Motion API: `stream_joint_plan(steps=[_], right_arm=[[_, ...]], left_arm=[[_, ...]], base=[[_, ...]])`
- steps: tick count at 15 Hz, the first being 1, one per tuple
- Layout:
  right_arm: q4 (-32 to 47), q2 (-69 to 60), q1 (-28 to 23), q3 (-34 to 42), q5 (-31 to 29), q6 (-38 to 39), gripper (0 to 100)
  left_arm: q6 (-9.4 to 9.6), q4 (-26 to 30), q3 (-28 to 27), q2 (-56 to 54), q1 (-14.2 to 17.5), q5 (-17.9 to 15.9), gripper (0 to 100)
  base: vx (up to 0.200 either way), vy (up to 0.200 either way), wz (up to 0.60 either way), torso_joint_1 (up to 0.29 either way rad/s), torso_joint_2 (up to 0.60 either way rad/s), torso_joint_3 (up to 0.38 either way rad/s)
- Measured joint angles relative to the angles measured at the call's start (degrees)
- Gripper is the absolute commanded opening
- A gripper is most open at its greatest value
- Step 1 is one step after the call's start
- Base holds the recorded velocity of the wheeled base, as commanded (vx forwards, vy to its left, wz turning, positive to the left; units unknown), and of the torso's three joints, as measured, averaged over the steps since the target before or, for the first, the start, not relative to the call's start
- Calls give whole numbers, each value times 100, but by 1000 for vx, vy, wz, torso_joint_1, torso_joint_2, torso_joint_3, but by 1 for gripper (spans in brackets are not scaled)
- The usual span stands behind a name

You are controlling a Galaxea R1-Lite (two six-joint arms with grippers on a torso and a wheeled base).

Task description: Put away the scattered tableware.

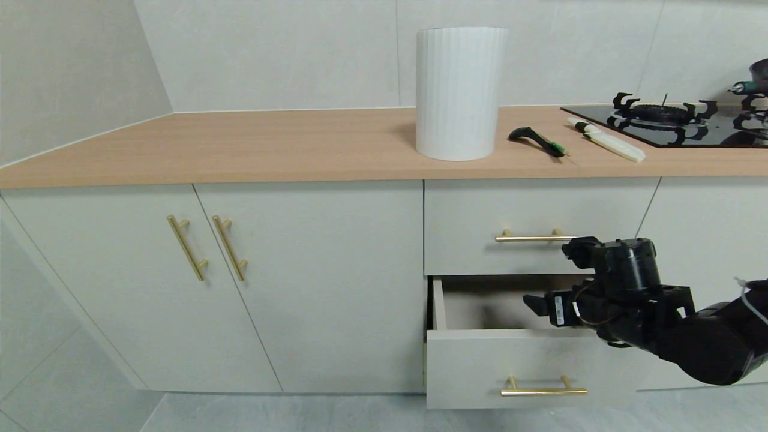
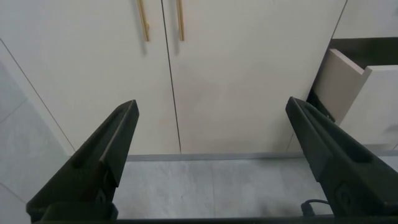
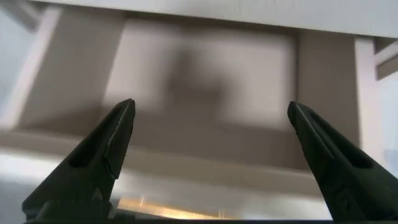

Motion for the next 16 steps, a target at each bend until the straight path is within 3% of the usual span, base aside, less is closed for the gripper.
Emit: stream_joint_plan(steps=[6, 16], right_arm=[[93, 297, 0, 163, 4, -48, 100], [1523, -239, 41, 119, 315, -74, 100]], left_arm=[[2, 0, 0, 0, -2, 0, 100], [2, 0, 0, 0, -2, 0, 100]], base=[[0, 0, 0, 0, 0, 0], [0, 0, 0, 0, 0, 0]])
